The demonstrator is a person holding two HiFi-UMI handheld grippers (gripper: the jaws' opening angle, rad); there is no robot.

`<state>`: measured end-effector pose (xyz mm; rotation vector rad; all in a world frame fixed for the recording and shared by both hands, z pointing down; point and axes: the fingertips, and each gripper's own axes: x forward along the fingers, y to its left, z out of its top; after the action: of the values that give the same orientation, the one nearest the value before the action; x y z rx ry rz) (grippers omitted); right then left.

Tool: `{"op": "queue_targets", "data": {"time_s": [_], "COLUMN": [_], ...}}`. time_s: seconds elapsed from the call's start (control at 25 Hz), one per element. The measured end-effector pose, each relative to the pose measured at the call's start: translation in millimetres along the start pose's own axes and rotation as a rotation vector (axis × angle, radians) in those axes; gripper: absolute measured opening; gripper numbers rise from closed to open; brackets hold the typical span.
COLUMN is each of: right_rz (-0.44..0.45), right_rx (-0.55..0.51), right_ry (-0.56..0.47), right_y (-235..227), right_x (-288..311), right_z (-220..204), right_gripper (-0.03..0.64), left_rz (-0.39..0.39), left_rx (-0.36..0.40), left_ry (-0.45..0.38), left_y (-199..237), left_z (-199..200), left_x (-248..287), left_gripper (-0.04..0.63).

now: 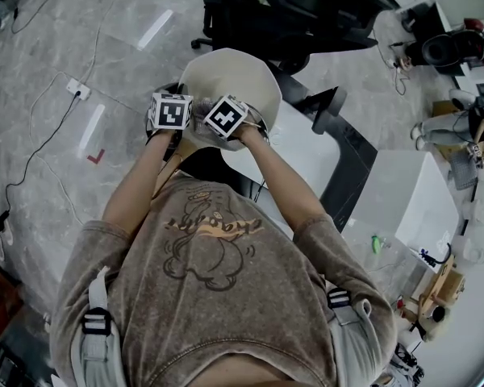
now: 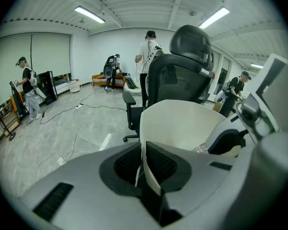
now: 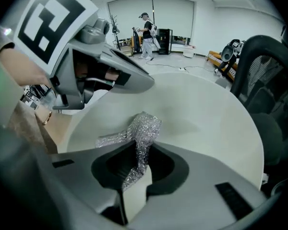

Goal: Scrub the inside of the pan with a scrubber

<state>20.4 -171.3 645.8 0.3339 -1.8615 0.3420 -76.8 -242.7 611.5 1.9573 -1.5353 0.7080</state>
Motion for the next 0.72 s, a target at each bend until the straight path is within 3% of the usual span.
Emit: {"op": "queue_targets", "data": {"time_s": [0.28, 0.4, 0.72], "right_rz": [-0.035, -0.078, -0.163], "right_rx": [-0.039, -0.037, -0.155], "right_ry": [-0.096, -0.096, -0.089], "right_y": [-15.4, -25.2, -42.6], "right_x": [8.7, 16.6, 32.8], "right_z": [34.5, 34.0, 43.9], "right_gripper": [0.083, 0.084, 0.084], "left_rz": [-0.007, -0.013, -0.023], "left_rx": [-0.004, -0.001, -0.010], "left_ry": [0.002, 0.002, -0.001], "left_y": [0.1, 0.0, 0.5], "left_z": [1.5, 1.2, -1.1], "left_x": [-1.4, -1.2, 1.1], "left_gripper": [0.046, 0.046, 0.046]}}
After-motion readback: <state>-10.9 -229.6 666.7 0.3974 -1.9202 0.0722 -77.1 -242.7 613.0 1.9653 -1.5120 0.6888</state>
